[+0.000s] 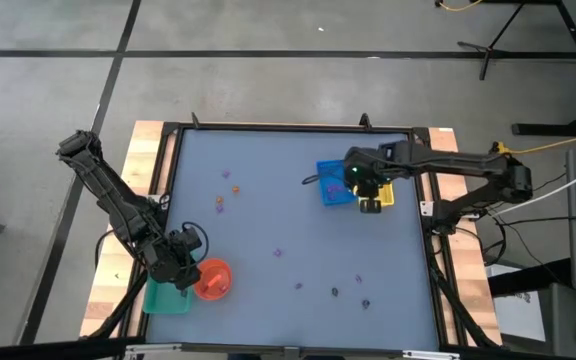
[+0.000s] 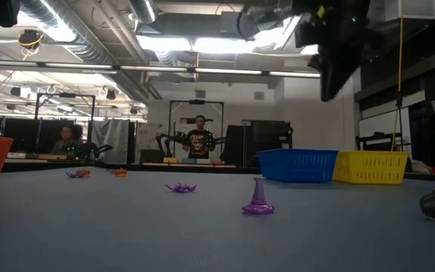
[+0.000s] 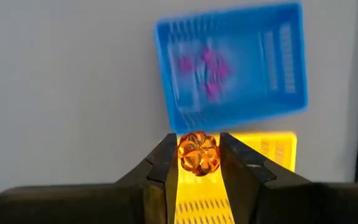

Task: Sort Halloween decoration
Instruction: Put the orange pumpkin toy into the yellow box, then put the violet witch hat toy into the orange bin

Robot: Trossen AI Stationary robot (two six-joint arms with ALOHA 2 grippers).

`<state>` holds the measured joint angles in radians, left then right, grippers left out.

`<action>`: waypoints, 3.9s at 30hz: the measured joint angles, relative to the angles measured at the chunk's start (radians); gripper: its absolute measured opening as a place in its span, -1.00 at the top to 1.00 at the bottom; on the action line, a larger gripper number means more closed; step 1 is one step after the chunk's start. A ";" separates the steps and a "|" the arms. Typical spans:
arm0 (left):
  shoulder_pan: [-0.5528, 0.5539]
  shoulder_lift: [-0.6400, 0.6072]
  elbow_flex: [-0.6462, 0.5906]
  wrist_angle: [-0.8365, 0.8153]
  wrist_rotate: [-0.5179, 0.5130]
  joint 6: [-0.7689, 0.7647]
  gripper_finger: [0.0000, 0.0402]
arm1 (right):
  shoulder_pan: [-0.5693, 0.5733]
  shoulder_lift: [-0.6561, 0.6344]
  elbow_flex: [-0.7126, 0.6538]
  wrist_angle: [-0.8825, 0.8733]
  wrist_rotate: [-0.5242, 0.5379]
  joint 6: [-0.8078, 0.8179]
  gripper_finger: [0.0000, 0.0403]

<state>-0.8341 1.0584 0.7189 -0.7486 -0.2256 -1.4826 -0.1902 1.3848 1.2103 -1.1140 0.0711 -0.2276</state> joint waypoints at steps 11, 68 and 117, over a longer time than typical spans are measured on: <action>0.000 0.000 0.000 0.001 -0.002 0.000 0.16 | 0.000 -0.004 -0.164 -0.014 0.182 -0.005 0.52; 0.067 0.091 0.000 0.462 -0.543 0.628 0.16 | 0.000 -0.003 -0.175 -0.010 0.328 0.119 0.25; 0.343 0.963 0.283 1.232 -0.176 1.199 0.16 | 0.000 -0.003 -0.175 0.007 0.197 0.119 0.25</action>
<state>-0.4909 2.0216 1.0020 0.4835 -0.4015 -0.2836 -0.1902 1.3819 1.0355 -1.1065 0.2681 -0.1085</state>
